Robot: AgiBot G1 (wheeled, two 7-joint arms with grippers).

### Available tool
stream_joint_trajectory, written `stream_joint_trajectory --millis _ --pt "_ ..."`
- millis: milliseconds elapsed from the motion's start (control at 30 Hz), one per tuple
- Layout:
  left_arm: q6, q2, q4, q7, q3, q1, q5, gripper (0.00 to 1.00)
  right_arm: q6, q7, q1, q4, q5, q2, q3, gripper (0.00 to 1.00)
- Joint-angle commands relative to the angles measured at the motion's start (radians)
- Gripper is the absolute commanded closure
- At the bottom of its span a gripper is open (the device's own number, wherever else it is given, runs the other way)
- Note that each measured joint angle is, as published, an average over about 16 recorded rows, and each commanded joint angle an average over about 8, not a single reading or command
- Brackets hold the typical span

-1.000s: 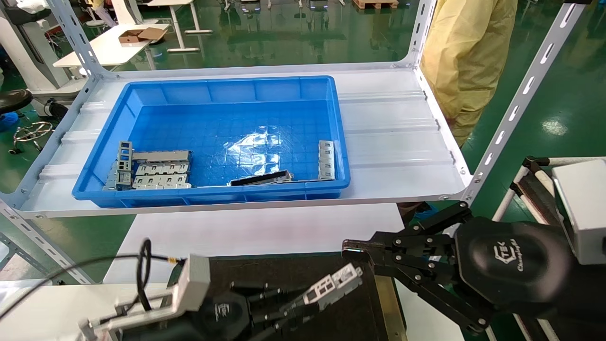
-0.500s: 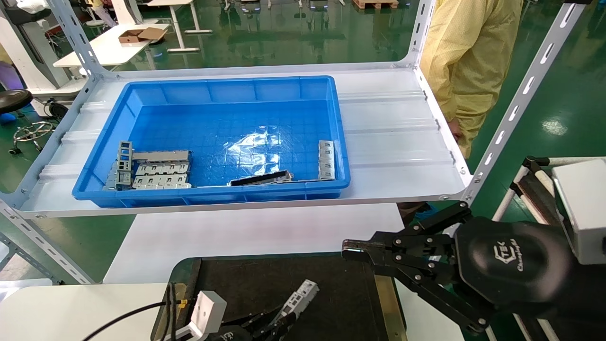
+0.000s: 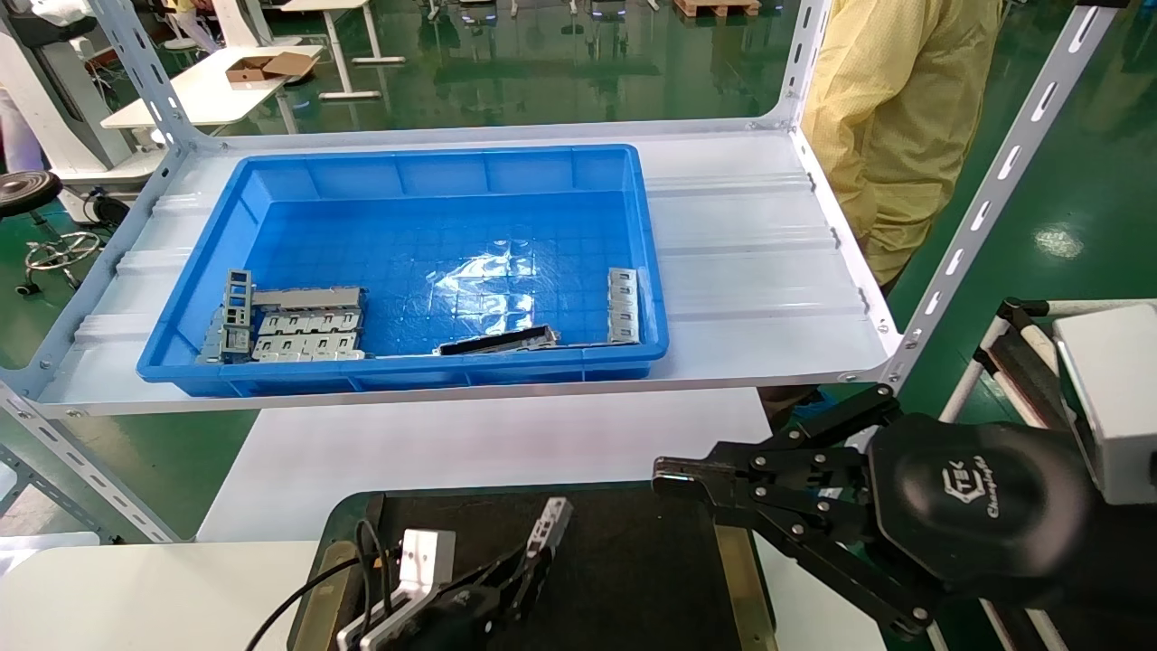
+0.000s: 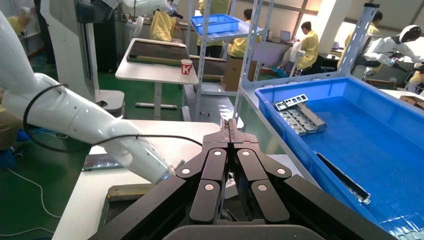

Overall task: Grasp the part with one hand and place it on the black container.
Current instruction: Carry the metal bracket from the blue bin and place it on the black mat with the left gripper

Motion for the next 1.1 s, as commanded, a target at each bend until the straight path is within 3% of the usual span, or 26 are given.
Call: stream_joint_trajectory --millis 33,467,1100 --pt "-0.044 0.029 0.022 -0.019 0.006 -0.011 0.009 1.0 0.0 0.0 0.0 0.0 0.0 0.0 0.0 1.0" --pt "-0.207 0.139 0.108 -0.099 0.037 -0.056 0.005 1.0 0.0 0.0 0.0 0.0 0.0 0.0 0.0 1.0" --pt "-0.358 0.151 0.135 -0.168 0.172 -0.074 -0.047 1.0 0.0 0.0 0.0 0.0 0.0 0.0 -0.001 1.0"
